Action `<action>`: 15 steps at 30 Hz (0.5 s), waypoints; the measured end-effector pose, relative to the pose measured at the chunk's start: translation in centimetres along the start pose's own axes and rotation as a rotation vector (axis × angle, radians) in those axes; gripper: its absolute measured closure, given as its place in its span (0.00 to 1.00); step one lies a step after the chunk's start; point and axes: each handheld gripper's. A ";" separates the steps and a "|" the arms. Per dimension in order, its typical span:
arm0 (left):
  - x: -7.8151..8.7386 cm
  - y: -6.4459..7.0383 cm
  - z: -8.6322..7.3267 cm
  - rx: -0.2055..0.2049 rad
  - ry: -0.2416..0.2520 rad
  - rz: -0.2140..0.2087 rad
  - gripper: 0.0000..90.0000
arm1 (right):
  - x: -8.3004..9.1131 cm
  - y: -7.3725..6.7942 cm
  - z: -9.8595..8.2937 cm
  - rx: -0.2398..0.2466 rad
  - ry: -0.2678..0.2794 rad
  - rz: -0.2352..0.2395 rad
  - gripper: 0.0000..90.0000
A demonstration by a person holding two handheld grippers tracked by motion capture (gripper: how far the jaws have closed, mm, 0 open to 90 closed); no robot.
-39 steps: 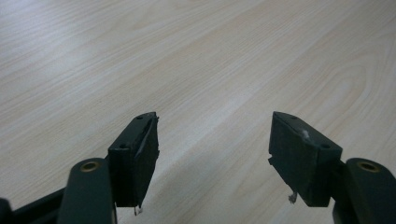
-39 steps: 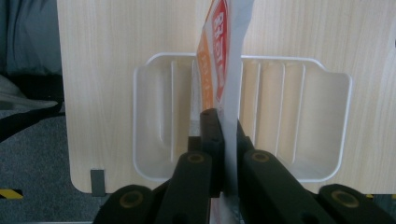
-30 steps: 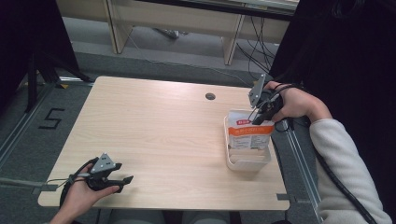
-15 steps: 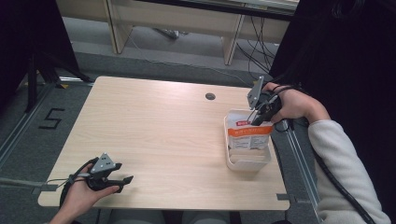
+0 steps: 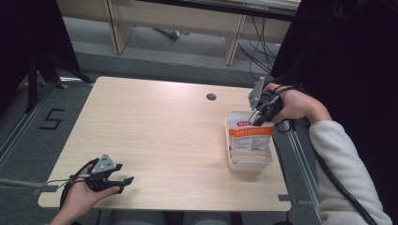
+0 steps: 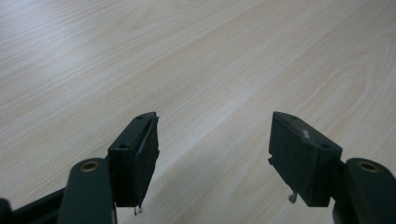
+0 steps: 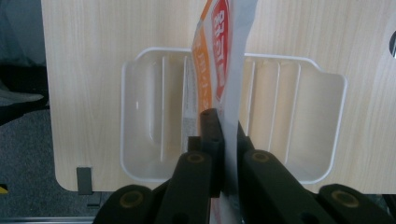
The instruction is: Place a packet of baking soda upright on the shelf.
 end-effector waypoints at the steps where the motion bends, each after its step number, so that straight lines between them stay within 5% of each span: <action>1: 0.0 0.0 0.0 0.000 -0.001 0.000 0.36 | 0.0 0.0 0.0 0.004 0.000 -0.001 1.00; 15: 0.0 0.0 0.0 0.000 0.001 0.000 0.36 | -0.5 -0.1 0.2 -0.007 -0.018 -0.003 1.00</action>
Point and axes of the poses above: each handheld gripper's, and its own axes: x roughly backward along the jaws, z roughly out of its top, y roughly to its right, and after that the axes turned 10 degrees about x, right-handed
